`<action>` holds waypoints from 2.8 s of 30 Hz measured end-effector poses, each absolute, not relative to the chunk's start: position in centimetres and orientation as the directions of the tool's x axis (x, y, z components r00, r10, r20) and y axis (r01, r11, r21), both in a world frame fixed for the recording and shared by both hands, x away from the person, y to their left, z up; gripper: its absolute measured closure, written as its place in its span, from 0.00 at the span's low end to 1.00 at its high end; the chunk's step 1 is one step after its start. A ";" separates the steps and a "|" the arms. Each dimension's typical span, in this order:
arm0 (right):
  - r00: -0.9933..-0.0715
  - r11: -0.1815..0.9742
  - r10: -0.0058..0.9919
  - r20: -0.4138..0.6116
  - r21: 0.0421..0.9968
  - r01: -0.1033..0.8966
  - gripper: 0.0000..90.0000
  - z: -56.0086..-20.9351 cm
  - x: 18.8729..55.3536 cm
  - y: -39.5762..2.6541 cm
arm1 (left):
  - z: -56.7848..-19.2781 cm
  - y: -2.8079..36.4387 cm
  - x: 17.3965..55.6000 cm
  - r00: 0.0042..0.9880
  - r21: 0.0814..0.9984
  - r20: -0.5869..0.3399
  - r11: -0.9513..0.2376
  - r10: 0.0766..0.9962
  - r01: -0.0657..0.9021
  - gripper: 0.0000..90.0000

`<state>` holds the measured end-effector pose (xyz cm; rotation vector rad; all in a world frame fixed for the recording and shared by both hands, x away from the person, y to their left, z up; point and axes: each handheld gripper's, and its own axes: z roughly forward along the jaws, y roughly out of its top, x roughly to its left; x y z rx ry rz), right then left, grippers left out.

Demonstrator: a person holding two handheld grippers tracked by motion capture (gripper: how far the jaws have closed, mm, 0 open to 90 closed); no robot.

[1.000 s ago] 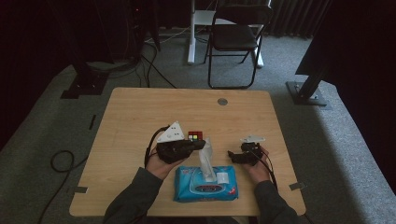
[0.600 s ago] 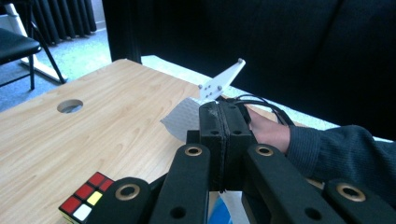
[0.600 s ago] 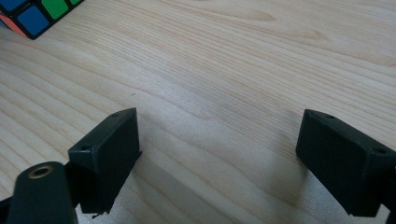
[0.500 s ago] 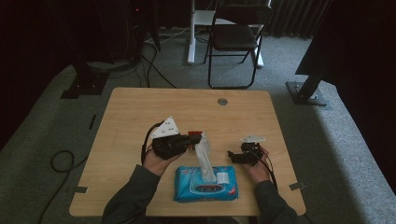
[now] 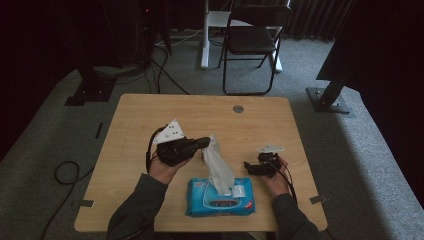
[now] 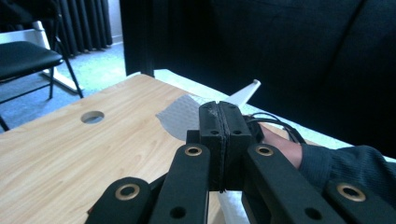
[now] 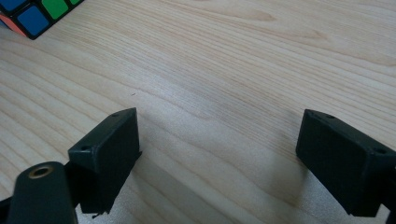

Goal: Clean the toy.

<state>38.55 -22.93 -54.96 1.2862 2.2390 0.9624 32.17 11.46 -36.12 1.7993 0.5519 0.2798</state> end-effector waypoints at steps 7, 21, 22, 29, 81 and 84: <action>-0.507 0.347 0.862 0.008 0.721 0.600 0.14 -54.9 38.5 -22.9 | -35.6 12.1 32.4 0.851 0.954 -0.083 -0.207 0.519 0.219 1.00; -0.507 0.346 0.862 0.008 0.721 0.600 0.14 -55.0 38.5 -22.9 | -35.2 13.1 32.8 0.836 0.957 -0.081 -0.193 0.543 0.218 1.00; -0.507 0.347 0.862 0.008 0.722 0.599 0.14 -55.0 38.6 -22.9 | -35.1 13.2 32.9 0.834 0.957 -0.079 -0.192 0.546 0.217 1.00; -0.507 0.346 0.862 0.008 0.722 0.600 0.14 -55.0 38.6 -22.9 | -34.9 13.9 33.2 0.821 0.957 -0.075 -0.190 0.565 0.219 1.00; -0.716 0.455 0.698 0.015 0.763 0.460 0.18 -50.1 41.1 -16.9 | -35.8 17.0 36.2 0.767 0.950 -0.145 -0.128 0.625 0.284 1.00; -0.735 0.465 0.678 0.013 0.767 0.442 0.16 -49.9 41.5 -16.3 | -36.0 17.1 36.4 0.764 0.949 -0.152 -0.123 0.627 0.290 1.00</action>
